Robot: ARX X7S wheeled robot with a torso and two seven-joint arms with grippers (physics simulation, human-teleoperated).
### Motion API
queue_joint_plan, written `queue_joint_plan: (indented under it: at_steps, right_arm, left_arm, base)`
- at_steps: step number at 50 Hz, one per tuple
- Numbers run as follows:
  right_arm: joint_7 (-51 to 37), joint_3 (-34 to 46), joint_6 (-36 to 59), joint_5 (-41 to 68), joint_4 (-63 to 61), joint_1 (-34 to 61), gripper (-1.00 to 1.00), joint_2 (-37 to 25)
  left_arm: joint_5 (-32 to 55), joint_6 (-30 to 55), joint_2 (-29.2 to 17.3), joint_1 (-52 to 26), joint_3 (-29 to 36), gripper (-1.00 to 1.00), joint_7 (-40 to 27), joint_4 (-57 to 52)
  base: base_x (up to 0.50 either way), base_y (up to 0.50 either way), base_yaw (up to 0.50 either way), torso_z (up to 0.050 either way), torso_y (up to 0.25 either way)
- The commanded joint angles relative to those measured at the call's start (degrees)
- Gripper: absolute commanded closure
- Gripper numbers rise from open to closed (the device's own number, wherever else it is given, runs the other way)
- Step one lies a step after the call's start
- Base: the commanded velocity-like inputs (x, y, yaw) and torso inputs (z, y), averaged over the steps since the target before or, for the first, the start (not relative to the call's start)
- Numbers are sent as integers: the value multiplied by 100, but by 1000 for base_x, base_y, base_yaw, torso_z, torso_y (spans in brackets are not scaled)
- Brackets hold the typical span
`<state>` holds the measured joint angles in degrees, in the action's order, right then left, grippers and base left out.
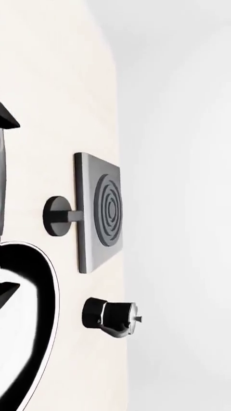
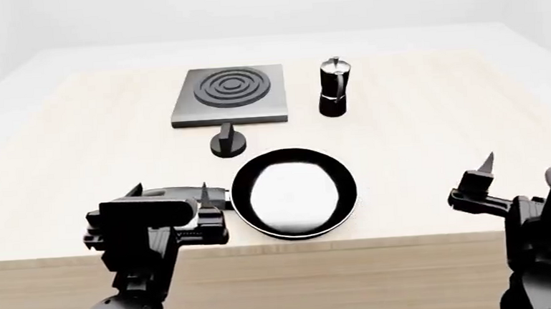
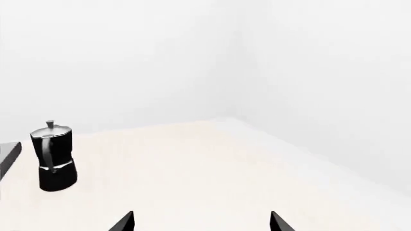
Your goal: Turn on the stove and put the frying pan on it.
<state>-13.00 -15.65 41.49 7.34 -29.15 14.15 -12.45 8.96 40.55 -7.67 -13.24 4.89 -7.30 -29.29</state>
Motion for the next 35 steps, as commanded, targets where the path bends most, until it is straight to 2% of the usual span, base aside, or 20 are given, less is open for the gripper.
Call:
queue_joint_plan:
  at_steps: [1,35]
  right_arm:
    - [-127,-1187,41,145,-131,-206,-100,-202]
    - [-216,-1030,98,170,217,-147,-100,-211]
  left_arm:
    - [67,107,-75,-126,-65,-100,-65,-41]
    - [125,-13,-219,-131,34,-100,-192,64]
  base:
    - [145,0,0,0,0]
    - [500,0,0,0,0]
